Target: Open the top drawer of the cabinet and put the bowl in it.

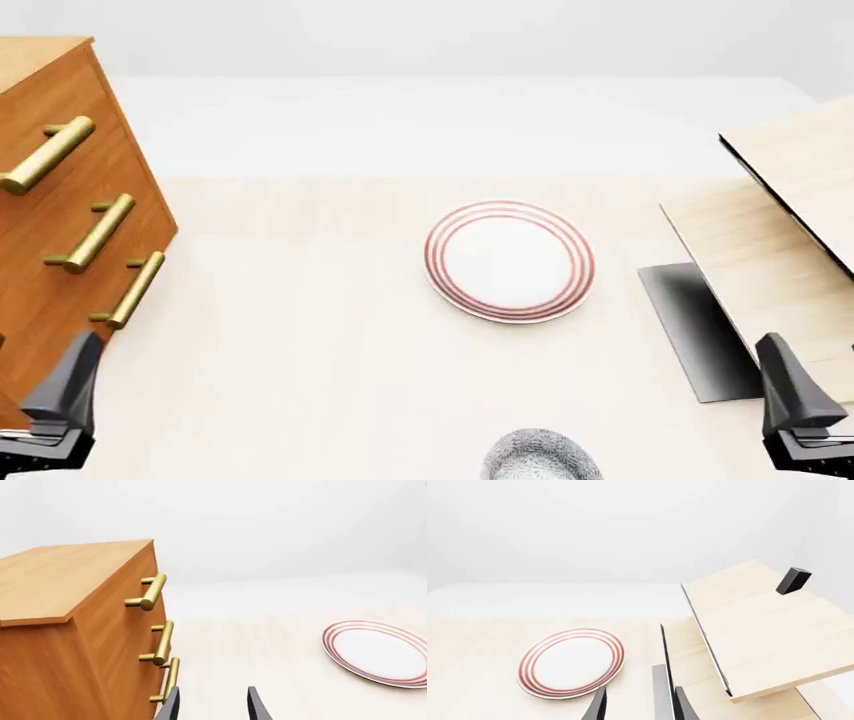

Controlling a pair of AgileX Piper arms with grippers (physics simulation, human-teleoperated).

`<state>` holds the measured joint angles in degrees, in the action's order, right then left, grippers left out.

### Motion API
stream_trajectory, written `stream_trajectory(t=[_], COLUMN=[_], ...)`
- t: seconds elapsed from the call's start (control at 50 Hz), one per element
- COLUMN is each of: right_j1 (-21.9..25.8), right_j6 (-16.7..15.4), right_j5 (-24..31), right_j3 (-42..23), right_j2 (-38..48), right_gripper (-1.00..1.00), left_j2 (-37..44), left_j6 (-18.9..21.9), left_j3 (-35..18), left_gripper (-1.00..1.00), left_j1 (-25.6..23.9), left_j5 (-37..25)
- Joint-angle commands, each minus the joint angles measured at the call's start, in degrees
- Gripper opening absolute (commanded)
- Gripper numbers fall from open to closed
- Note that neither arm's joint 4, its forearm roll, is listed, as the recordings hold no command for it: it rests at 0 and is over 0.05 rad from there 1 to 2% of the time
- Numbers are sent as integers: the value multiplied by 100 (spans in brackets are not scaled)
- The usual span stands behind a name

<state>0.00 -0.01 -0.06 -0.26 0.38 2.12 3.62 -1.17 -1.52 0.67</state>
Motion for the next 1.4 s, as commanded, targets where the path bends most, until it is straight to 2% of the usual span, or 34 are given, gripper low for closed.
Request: stream_trajectory(t=[0.02, 0.06, 0.12, 0.18, 0.48, 0.54, 0.56, 0.6, 0.66, 0.72, 0.76, 0.96, 1.08, 1.22, 1.24, 1.34, 1.36, 1.4], right_j1=[-1, 1, 0, 0, 1, -1, 0, -1, 0, 0, 1, 0, 0, 0, -2, 0, 1, -1], right_j6=[0, 1, -1, 1, -1, -1, -2, 3, 0, 0, 1, 1, 1, -1, -1, 1, 0, 2], right_j5=[1, 1, 1, 1, 1, 1, 1, 1, 1, 1, 1, 1, 1, 1, 1, 1, 1, 1], right_j3=[4, 4, 4, 4, 4, 4, 4, 4, 4, 4, 4, 4, 4, 4, 4, 4, 4, 4], right_j2=[-5, -6, -5, -5, -6, -5, -5, -5, -5, -4, -6, -5, -5, -6, -5, -5, -5, -5], right_gripper=[100, 100, 100, 100, 100, 100, 100, 100, 100, 100, 100, 100, 100, 100, 100, 100, 100, 100], left_j2=[433, 753, 889, 1039, 1035, 1223, 1328, 1346, 1567, 1616, 1672, 2098, 2389, 2733, 2919, 3114, 3109, 3071], left_j6=[766, 1117, 1158, 1502, 2671, 2990, 3268, 3340, 3687, 3663, 3979, 4570, 5203, 5558, 5786, 6143, 6333, 6332], left_j3=[-256, -337, -430, -569, -1220, -1247, -1227, -1238, -1263, -1430, -1351, -1431, -1335, -1429, -1363, -1327, -1336, -1506], left_gripper=[100, 100, 100, 100, 100, 100, 100, 100, 100, 100, 100, 100, 100, 100, 100, 100, 100, 100], left_j1=[-278, -307, -395, -440, -421, -437, -412, -420, -428, -476, -394, -368, -285, -239, -238, -151, -78, -33], left_j5=[88, 230, 259, 222, -400, -264, -171, -140, 16, -38, 114, 456, 841, 1077, 1296, 1509, 1566, 1385])
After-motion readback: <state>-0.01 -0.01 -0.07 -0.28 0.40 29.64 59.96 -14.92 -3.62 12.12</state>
